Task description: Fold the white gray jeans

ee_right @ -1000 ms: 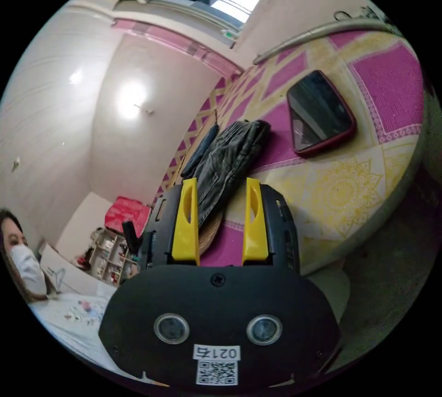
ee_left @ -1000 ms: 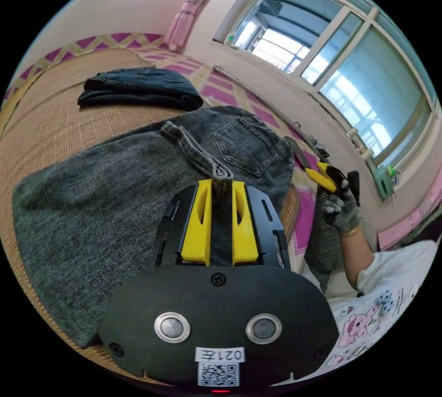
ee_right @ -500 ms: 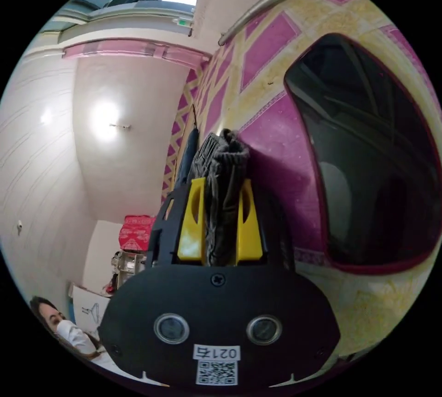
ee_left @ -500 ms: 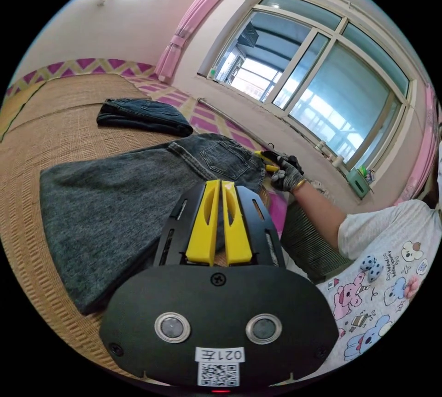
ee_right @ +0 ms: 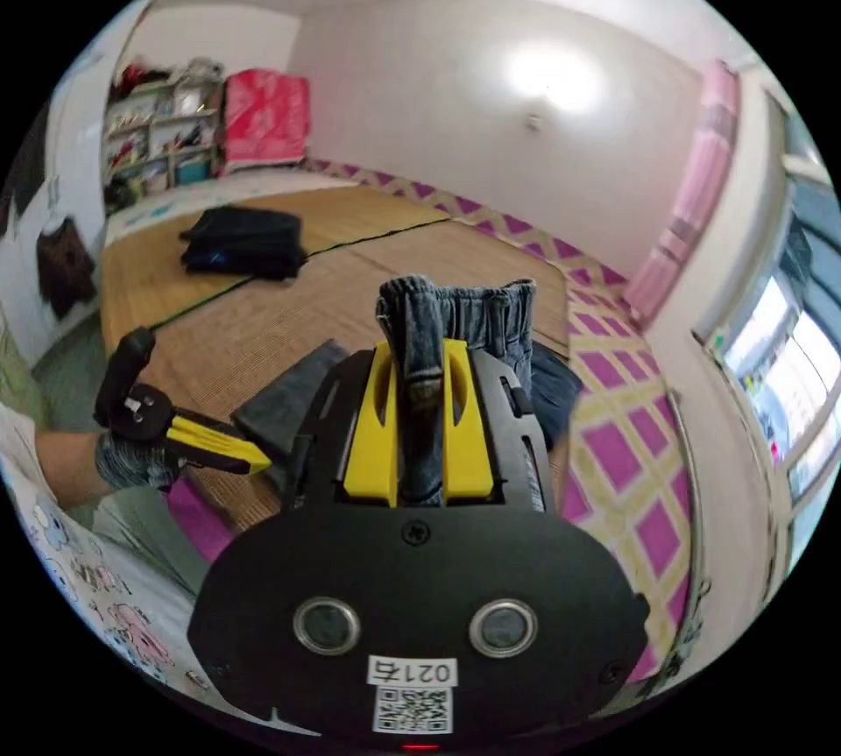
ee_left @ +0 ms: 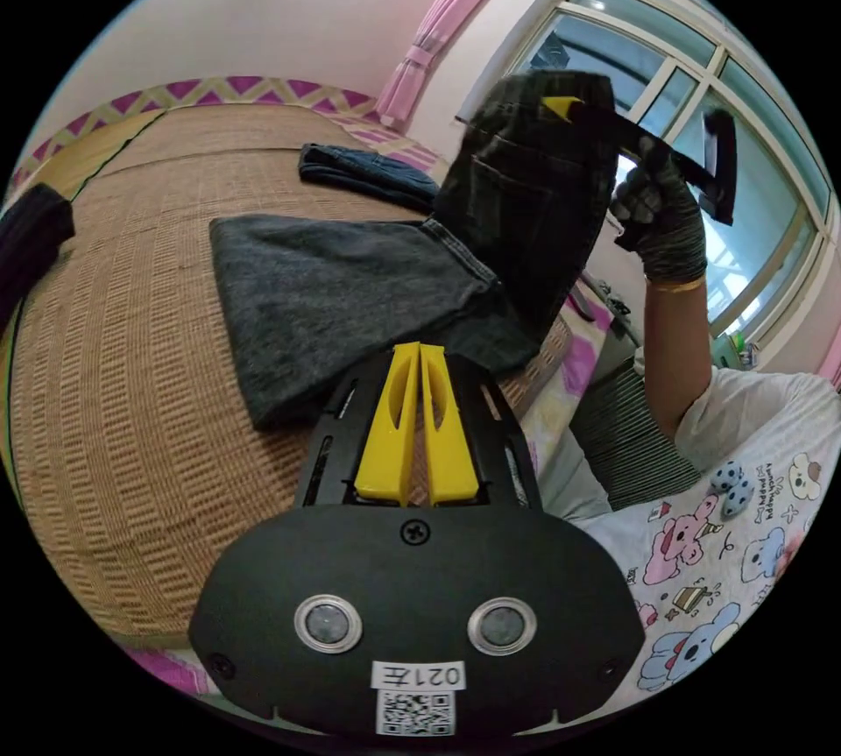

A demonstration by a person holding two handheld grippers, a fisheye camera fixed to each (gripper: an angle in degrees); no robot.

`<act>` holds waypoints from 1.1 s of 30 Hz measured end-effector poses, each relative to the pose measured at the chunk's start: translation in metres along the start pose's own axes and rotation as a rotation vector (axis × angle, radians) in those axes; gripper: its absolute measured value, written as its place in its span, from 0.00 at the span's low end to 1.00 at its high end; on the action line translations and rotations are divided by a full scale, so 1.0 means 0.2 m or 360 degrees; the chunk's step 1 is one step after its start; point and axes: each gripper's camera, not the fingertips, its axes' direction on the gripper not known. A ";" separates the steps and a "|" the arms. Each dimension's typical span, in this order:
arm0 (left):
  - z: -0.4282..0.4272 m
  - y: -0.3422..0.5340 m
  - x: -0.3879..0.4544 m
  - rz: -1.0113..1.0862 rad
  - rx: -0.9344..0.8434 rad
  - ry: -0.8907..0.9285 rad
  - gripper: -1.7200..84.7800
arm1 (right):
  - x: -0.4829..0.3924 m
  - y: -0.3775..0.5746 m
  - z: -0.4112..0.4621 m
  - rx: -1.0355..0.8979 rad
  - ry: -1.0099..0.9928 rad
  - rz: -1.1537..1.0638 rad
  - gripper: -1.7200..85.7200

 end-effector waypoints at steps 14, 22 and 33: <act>-0.47 0.26 -0.40 -0.0291 0.0228 -0.0034 0.01 | -1.10 -0.03 0.79 -0.0284 -0.0043 -0.0426 0.11; -0.58 0.08 -0.39 -0.0167 0.0349 0.0006 0.01 | -0.92 0.04 0.70 -0.0260 -0.0378 -0.0150 0.12; -0.41 -0.25 -0.50 -0.0020 -0.0192 -0.0165 0.01 | -0.26 0.59 0.56 -0.0590 -0.0296 0.0303 0.10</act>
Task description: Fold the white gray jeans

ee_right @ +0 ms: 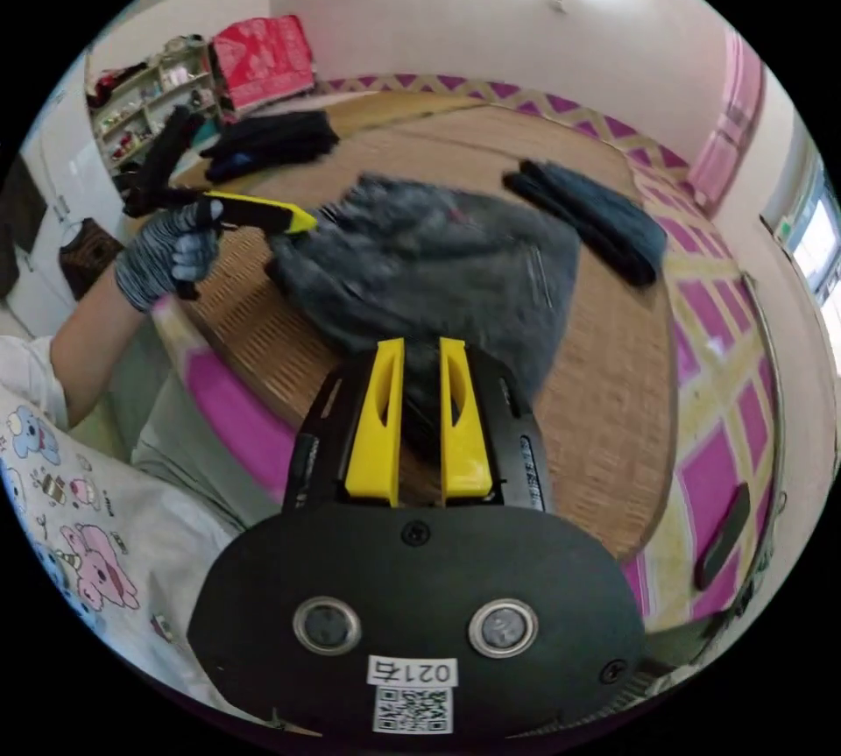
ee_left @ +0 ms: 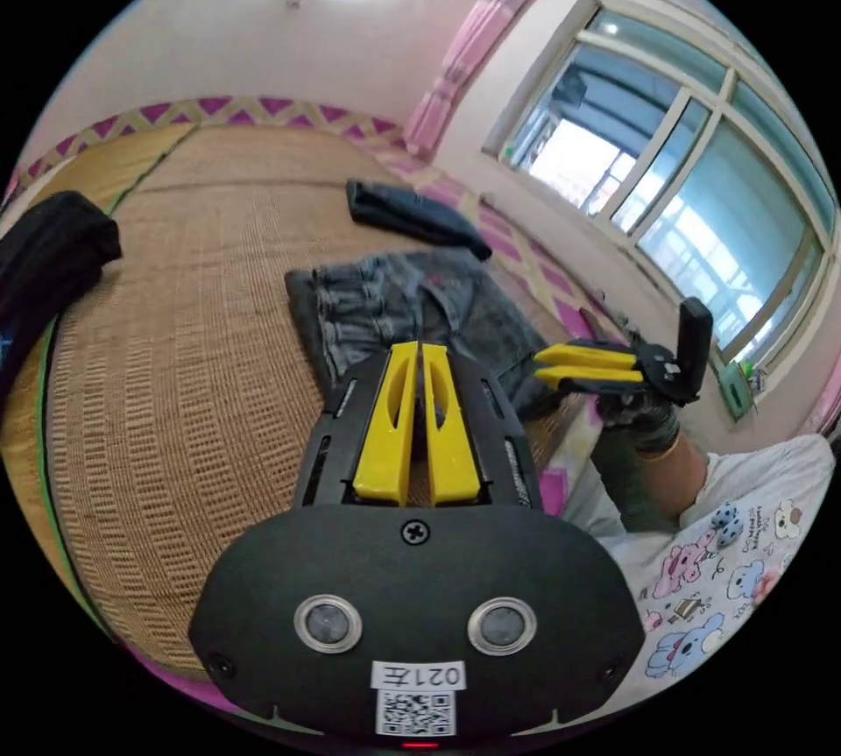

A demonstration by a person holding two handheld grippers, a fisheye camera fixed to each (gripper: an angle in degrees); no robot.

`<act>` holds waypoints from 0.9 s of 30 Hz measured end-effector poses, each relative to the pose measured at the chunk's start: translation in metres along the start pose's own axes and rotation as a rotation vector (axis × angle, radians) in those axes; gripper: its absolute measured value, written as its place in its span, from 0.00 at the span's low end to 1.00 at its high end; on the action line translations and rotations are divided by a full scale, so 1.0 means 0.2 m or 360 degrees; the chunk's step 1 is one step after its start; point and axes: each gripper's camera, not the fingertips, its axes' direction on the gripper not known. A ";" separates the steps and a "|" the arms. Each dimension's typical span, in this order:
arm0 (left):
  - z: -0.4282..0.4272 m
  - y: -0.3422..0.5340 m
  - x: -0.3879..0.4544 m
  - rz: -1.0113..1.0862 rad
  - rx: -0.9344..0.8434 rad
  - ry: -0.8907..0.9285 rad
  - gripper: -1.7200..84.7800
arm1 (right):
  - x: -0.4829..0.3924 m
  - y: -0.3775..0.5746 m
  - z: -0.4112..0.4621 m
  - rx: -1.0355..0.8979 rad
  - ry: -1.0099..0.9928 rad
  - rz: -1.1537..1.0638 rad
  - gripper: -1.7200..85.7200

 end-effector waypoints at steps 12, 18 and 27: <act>-0.30 0.10 -0.14 -0.0025 0.0387 0.0031 0.01 | 0.61 0.33 -0.14 0.0300 -0.0351 0.0491 0.12; -0.46 0.02 -0.22 -0.0108 0.0428 0.0189 0.01 | 0.83 0.48 0.09 0.0212 -0.0736 0.0644 0.15; -0.47 -0.14 -0.34 -0.0079 0.0208 0.0063 0.01 | 0.75 0.40 0.12 0.0175 -0.0308 0.0464 0.05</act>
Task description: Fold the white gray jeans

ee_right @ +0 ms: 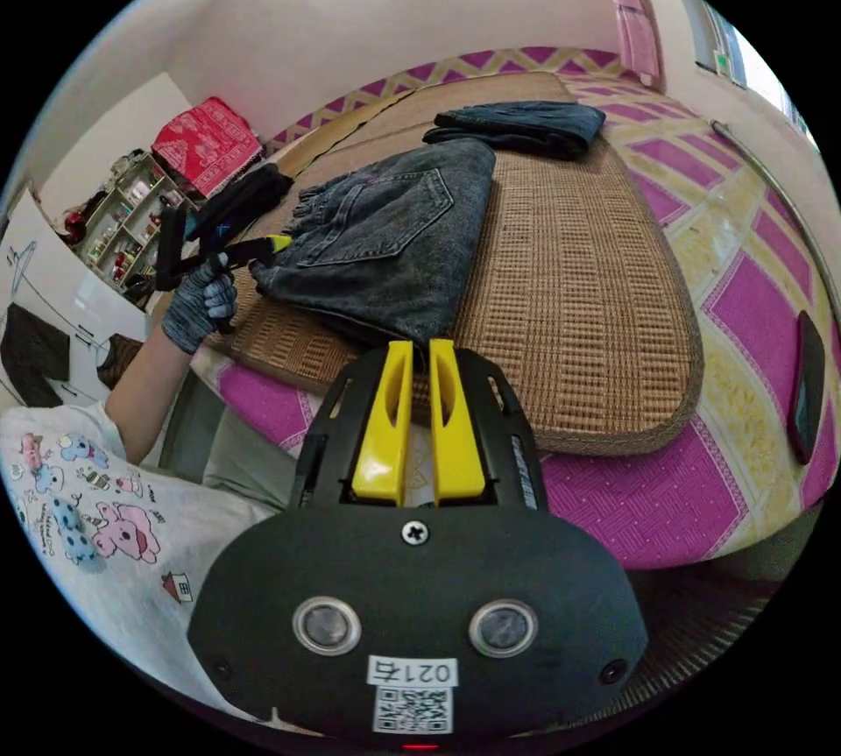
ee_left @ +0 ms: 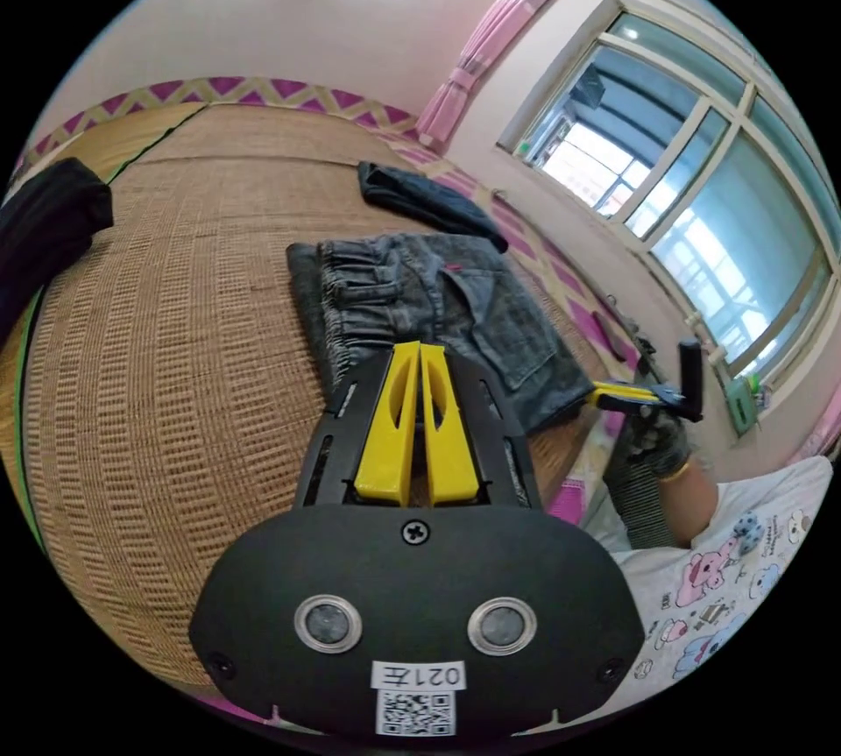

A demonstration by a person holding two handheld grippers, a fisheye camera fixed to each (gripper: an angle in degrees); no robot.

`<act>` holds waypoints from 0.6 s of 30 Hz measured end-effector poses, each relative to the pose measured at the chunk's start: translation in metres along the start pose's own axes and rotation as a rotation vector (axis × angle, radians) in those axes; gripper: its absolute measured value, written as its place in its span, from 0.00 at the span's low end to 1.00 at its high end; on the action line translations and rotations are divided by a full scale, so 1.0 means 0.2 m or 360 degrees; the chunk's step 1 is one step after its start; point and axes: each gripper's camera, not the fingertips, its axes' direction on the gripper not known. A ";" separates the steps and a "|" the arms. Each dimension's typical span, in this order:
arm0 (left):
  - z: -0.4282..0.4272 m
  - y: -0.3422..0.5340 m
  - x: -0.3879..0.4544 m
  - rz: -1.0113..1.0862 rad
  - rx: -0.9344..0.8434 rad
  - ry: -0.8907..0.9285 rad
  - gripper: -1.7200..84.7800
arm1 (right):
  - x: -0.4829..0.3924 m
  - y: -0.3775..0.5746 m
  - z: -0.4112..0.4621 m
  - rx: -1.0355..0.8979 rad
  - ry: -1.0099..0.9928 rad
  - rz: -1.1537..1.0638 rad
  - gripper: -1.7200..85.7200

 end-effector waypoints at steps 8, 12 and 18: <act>-0.15 -0.12 -0.12 -0.0053 -0.0010 0.0032 0.01 | 0.10 0.01 0.10 -0.0062 0.0094 -0.0046 0.05; -0.34 -0.14 -0.19 -0.0101 0.0208 0.0049 0.01 | 0.23 -0.03 0.02 -0.0011 -0.0102 -0.0042 0.09; -0.47 -0.23 -0.49 -0.0463 0.0133 0.0180 0.13 | 0.65 -0.37 0.06 0.0144 -0.0465 0.0149 0.13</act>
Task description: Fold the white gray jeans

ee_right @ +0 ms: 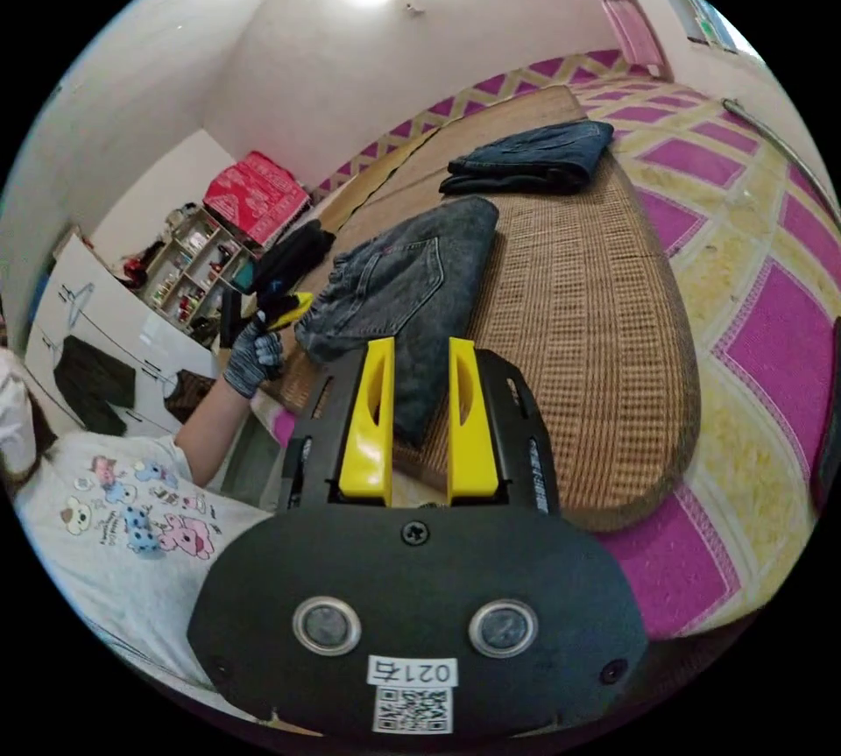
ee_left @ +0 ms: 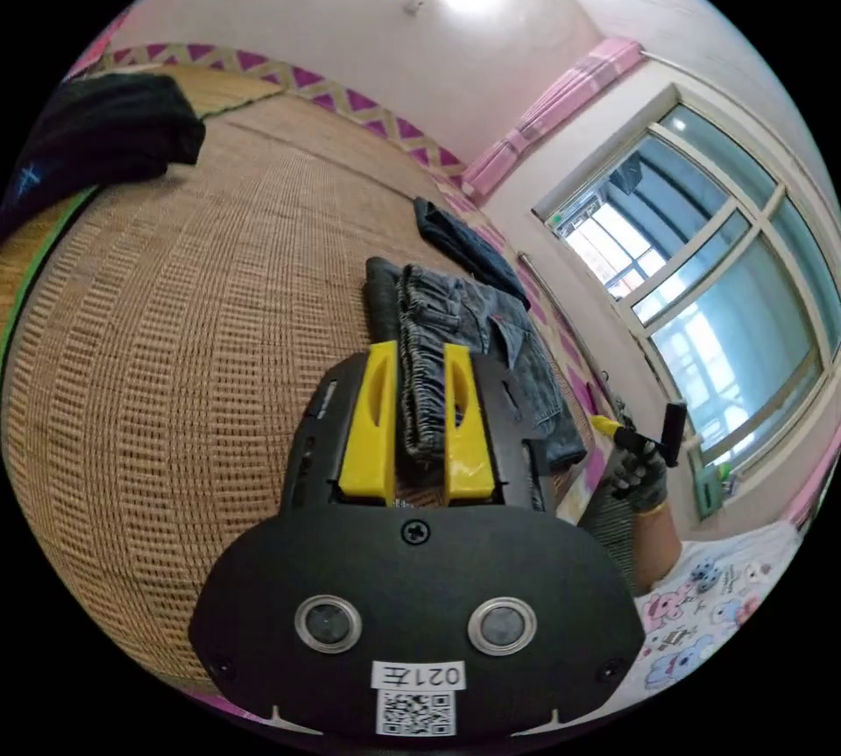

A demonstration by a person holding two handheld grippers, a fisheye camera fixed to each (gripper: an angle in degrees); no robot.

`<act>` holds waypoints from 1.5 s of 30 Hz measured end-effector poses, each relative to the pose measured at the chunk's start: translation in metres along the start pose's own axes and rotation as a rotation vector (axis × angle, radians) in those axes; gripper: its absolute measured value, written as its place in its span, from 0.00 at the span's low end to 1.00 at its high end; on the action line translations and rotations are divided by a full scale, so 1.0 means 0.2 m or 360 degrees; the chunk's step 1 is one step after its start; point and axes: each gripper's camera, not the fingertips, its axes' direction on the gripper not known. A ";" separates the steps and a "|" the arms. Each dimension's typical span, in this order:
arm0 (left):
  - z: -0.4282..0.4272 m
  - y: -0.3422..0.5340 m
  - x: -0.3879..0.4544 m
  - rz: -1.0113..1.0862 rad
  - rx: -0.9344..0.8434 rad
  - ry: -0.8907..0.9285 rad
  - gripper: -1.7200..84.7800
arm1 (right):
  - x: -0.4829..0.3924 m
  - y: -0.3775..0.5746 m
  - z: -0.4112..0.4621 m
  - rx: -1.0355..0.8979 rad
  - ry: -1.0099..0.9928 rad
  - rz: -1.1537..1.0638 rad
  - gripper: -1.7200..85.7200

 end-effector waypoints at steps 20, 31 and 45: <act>-0.47 -0.47 -0.10 0.0020 -0.0224 0.0360 0.08 | -0.03 -1.02 0.74 -0.0461 -0.0319 -0.0163 0.08; -1.98 -0.90 -0.42 0.0029 0.0502 -0.0246 0.08 | -1.49 -2.12 1.94 -0.0584 -0.0571 -0.0767 0.09; -2.26 -0.73 -0.86 -0.0331 0.0900 -0.0793 0.03 | -1.68 -1.93 2.47 -0.0533 -0.0075 -0.0922 0.10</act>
